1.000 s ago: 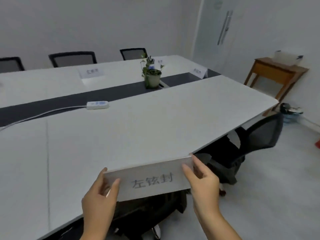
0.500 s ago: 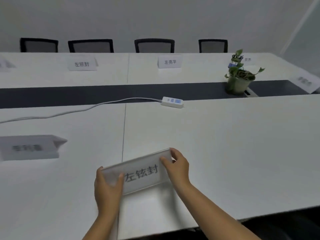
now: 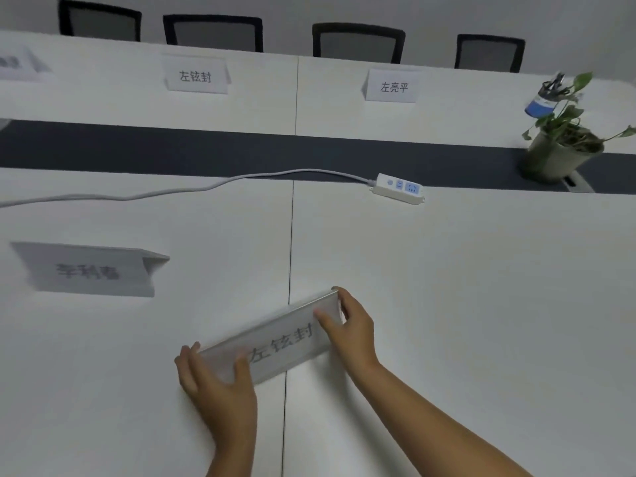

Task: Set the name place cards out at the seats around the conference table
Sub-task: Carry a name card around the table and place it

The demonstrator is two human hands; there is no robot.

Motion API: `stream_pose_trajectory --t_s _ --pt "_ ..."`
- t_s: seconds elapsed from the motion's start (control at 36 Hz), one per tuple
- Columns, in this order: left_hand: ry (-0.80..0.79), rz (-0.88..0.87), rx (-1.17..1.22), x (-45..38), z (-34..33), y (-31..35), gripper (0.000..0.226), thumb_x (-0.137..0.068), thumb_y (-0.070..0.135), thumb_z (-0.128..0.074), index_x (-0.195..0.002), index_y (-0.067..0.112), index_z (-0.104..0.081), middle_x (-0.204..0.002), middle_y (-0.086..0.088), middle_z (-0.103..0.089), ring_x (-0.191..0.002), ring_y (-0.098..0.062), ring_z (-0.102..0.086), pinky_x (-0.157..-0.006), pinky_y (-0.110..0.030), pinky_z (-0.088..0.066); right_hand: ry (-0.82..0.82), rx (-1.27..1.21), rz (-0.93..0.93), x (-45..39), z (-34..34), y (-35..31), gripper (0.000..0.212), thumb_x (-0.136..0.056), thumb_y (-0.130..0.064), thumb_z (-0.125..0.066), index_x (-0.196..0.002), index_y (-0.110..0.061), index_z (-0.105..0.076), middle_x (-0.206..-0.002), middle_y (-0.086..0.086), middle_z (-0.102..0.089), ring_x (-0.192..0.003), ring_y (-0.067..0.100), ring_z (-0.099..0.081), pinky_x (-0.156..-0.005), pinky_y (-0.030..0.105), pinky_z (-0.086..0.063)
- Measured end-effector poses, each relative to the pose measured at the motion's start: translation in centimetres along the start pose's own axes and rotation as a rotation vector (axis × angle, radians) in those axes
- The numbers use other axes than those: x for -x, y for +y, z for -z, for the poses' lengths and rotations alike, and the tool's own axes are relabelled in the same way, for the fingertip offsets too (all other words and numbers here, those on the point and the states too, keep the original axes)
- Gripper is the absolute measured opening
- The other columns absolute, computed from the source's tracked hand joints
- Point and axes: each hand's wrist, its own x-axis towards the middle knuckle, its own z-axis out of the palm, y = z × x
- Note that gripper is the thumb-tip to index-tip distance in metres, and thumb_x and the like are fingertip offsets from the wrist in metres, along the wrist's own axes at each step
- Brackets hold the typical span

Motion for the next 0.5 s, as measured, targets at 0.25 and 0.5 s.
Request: stream_pose_trajectory --t_s 0.25,0.5 --pt "0.045 -0.076 0.044 1.7 -0.6 2.8 0.041 -0.083 0.007 -0.059 -0.122 0.008 -0.048 -0.124 -0.023 -0.053 -0.116 -0.035 -0.047 -0.098 -0.041 -0.036 0.128 -0.043 0.172 0.4 4.0 -1.8 0.047 -0.079 -0.019 -0.066 -0.124 -0.017 -0.051 -0.129 -0.003 -0.054 -0.116 0.007 -0.047 -0.102 0.021 -0.035" --pt "-0.336 -0.238 0.186 7.5 -7.2 9.2 0.045 -0.088 0.005 -0.048 -0.131 0.015 -0.040 -0.132 -0.016 -0.050 -0.124 -0.028 -0.044 -0.105 -0.038 -0.037 0.439 -0.194 0.184 0.5 15.7 -0.9 0.044 -0.079 -0.015 -0.066 -0.121 -0.016 -0.054 -0.125 0.000 -0.058 -0.117 0.014 -0.053 -0.102 0.032 -0.041"
